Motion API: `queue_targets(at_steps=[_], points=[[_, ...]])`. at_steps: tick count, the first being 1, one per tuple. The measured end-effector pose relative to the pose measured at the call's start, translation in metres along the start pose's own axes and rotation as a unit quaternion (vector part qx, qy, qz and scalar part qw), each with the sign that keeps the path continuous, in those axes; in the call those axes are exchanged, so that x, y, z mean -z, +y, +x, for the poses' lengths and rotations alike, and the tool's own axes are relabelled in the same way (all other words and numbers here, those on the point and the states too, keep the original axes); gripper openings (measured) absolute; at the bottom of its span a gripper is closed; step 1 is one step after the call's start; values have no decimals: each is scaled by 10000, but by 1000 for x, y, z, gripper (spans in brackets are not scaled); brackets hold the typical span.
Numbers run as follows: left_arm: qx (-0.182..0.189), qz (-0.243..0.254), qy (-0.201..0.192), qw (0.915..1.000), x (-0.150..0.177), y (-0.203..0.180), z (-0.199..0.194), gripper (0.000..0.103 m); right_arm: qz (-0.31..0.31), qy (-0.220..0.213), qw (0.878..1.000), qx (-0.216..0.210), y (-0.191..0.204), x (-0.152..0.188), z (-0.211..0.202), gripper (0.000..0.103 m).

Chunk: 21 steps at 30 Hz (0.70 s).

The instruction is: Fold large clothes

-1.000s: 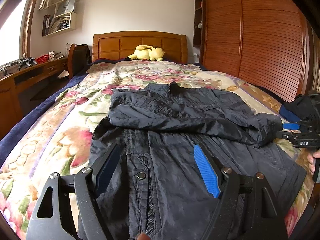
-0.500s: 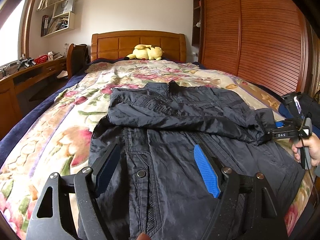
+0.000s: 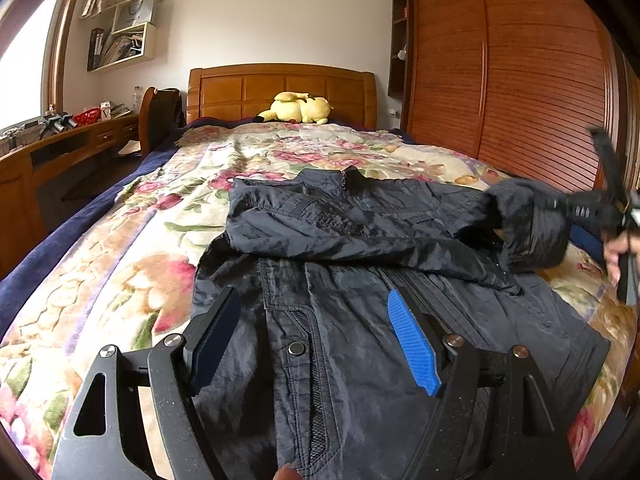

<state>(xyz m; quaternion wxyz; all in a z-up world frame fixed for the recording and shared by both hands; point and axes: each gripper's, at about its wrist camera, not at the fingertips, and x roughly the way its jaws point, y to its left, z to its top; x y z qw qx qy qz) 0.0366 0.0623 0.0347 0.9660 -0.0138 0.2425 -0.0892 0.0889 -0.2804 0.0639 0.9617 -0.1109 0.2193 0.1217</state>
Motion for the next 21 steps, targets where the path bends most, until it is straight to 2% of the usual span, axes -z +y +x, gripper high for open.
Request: queue_targets(at_steps=[5,9,11,13,16,21], points=[[-52,-52,-36,10000,0,6,-3,77,-362,-392,9977,-409,49,-44,-20,7],[-98,-62,-15,9999,1,11,-2,77,-381,-292,9948,-903,81,-61,-16,8],[-117,-73,1,9999,1,13,-1,77,-418,-79,9944,-972,92,-58,-4,18],[-114,-89,3,9999,2,14,-2,77,-478,102,9949,-878,98,-50,10,35],[-121,-57,-12,9999,2,15,-2,77,-391,352,9946,-892,99,-37,30,50],[-117,-48,-13,9999,3,17,-2,77,-265,577,9958,-656,83,-14,39,53]])
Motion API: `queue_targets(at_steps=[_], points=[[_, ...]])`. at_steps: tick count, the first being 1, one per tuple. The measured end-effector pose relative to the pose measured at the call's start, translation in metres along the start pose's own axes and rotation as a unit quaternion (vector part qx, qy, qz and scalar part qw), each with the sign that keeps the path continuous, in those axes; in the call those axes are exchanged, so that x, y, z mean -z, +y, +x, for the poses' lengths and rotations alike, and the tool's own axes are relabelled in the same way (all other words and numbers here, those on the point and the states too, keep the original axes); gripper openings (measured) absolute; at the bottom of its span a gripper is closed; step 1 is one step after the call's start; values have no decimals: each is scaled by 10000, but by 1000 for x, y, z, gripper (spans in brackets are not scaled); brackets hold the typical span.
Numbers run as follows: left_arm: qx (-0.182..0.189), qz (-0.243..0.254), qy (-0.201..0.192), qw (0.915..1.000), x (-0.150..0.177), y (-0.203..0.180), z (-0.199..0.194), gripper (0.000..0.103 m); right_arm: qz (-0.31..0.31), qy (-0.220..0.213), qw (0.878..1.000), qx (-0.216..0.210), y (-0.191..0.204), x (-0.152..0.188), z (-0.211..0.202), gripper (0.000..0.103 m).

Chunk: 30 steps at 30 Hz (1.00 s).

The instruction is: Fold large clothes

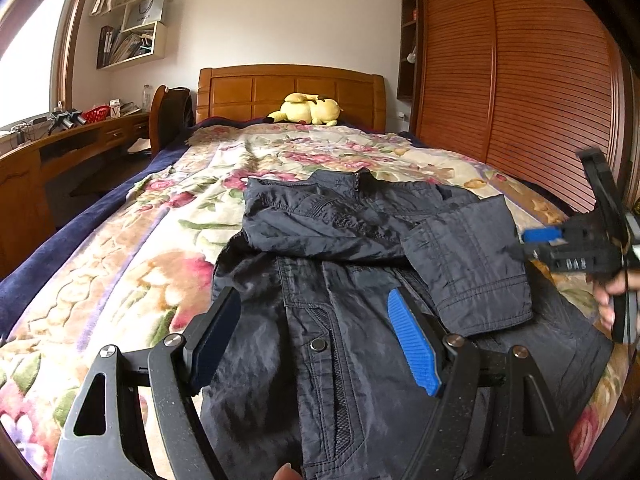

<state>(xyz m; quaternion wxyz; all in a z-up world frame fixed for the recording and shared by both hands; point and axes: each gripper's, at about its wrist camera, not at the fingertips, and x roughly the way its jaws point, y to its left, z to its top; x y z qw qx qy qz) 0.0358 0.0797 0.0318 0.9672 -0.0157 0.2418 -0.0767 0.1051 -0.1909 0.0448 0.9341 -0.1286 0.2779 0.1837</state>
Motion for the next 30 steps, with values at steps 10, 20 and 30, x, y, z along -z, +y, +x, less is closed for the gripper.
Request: queue_targets(at_steps=[10,20,30], points=[[-41,166,-36,9998,3,-14,-3,77,222,-170,9991,333,-1,42,-15,53],[-133,153,7,9998,13,-24,-8,77,277,114,9978,599,1,79,-13,64],[-28,82,62,9999,22,-44,-21,77,542,165,9964,629,-21,103,-12,84]])
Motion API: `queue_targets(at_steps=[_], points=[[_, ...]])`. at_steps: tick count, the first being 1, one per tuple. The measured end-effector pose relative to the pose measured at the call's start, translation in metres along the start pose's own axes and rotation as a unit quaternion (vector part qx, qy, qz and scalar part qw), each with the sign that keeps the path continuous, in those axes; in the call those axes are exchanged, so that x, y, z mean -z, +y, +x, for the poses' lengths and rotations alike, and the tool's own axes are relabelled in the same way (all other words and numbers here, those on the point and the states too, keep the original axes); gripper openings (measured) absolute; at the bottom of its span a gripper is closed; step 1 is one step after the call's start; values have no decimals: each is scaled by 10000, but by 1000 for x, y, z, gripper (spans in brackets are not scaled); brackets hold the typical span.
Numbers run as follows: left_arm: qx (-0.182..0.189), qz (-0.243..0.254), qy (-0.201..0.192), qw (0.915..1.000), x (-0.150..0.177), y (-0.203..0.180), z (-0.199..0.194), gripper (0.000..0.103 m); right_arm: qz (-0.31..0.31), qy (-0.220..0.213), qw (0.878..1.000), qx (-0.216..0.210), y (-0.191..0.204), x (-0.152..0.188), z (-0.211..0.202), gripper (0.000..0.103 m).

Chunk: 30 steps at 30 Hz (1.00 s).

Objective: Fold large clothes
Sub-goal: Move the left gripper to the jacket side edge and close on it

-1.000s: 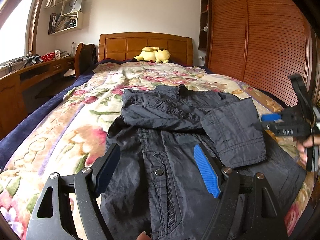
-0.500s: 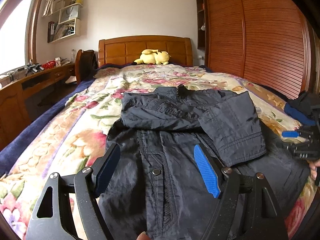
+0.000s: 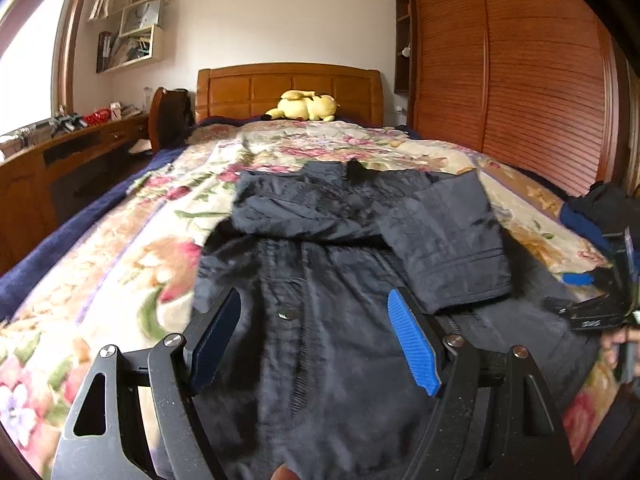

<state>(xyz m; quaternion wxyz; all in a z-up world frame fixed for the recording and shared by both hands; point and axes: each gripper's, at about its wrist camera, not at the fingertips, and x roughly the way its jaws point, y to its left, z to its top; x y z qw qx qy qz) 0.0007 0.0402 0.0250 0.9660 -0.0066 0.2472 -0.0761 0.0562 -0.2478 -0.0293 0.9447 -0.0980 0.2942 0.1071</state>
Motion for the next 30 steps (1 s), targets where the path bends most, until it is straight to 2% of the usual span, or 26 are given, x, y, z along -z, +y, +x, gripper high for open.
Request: queue_targets(at_steps=[4,12,15,20,26,30], points=[[-17,92,-7,10000,-5,-18,-1,77,243,-126,9995,-136,-6,8,6,85],[438,212,148,9987,-20,-66,11,77,-116,-386,9981,461,17,20,0,85],[740,238,295,9965,-24,-89,26,77,-22,-381,9986,357,15,23,0,85],[959,448,636,9923,-28,-127,57,77,117,-467,9984,309,7,27,-5,86],[1087,885,962,9854,-27,-164,81,77,392,-615,9969,310,-3,32,-13,86],[1028,1079,1201,9815,-24,-180,95,77,393,-608,9971,241,-6,34,-14,86]])
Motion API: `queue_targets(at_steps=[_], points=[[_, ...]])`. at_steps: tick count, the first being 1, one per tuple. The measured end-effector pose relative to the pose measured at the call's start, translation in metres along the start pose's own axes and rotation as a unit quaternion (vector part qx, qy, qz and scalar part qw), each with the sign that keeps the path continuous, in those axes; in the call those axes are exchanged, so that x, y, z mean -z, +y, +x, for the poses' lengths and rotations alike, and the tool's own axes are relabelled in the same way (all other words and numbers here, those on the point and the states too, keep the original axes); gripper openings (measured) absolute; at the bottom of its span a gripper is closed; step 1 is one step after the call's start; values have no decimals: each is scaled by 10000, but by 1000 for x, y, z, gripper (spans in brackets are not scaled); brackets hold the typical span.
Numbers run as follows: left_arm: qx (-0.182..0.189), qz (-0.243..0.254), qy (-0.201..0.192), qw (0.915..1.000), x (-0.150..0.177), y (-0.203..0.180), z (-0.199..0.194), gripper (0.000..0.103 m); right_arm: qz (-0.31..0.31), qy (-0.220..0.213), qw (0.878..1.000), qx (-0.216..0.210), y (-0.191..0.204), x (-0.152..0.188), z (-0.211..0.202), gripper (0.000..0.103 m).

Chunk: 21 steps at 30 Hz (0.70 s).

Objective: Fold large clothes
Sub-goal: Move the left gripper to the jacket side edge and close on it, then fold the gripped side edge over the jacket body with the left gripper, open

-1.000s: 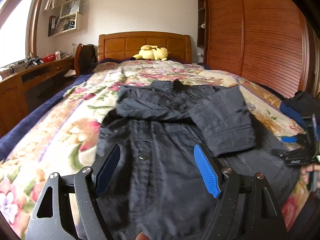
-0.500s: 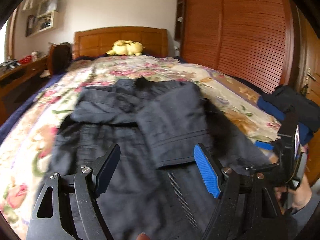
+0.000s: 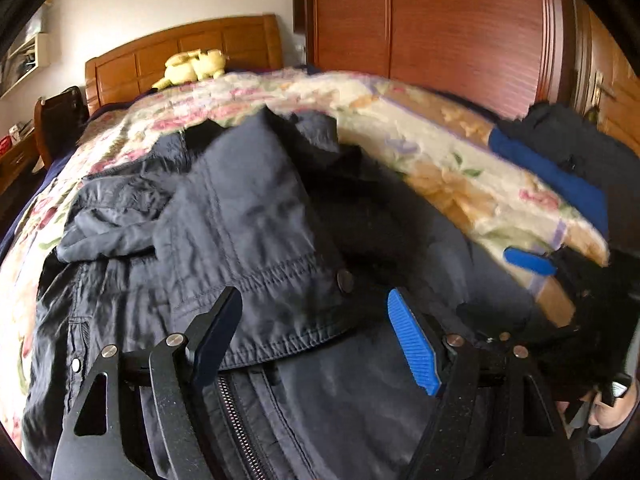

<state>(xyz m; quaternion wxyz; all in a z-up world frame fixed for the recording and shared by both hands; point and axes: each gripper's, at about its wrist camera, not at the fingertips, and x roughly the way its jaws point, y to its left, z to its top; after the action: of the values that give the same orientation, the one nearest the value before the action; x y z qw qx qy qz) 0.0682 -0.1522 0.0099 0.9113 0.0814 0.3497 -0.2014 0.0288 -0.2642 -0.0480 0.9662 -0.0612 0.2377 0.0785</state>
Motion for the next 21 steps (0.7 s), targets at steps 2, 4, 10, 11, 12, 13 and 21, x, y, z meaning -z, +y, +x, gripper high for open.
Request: queue_targets(at_steps=[2,4,10,11,12,13,21], points=[[24,-12,104,9999,0,0,7,73,2,-10,10000,2,-1,0,-1,86],[-61,-25,256,9996,0,0,15,72,-13,5,10000,-16,0,-1,0,86],[-83,134,511,9986,3,-4,27,44,32,25,9999,-93,-1,0,-2,86],[-77,206,551,9982,5,-6,28,41,28,39,9999,-108,-1,0,-2,86],[-104,274,580,9979,5,-7,29,41,20,56,9999,-116,-1,0,-1,86],[-157,350,615,9974,7,-9,30,41,15,64,9999,-117,-1,-1,-1,86],[-188,453,862,9951,9,-2,40,8,6,88,9999,-130,0,-2,0,86]])
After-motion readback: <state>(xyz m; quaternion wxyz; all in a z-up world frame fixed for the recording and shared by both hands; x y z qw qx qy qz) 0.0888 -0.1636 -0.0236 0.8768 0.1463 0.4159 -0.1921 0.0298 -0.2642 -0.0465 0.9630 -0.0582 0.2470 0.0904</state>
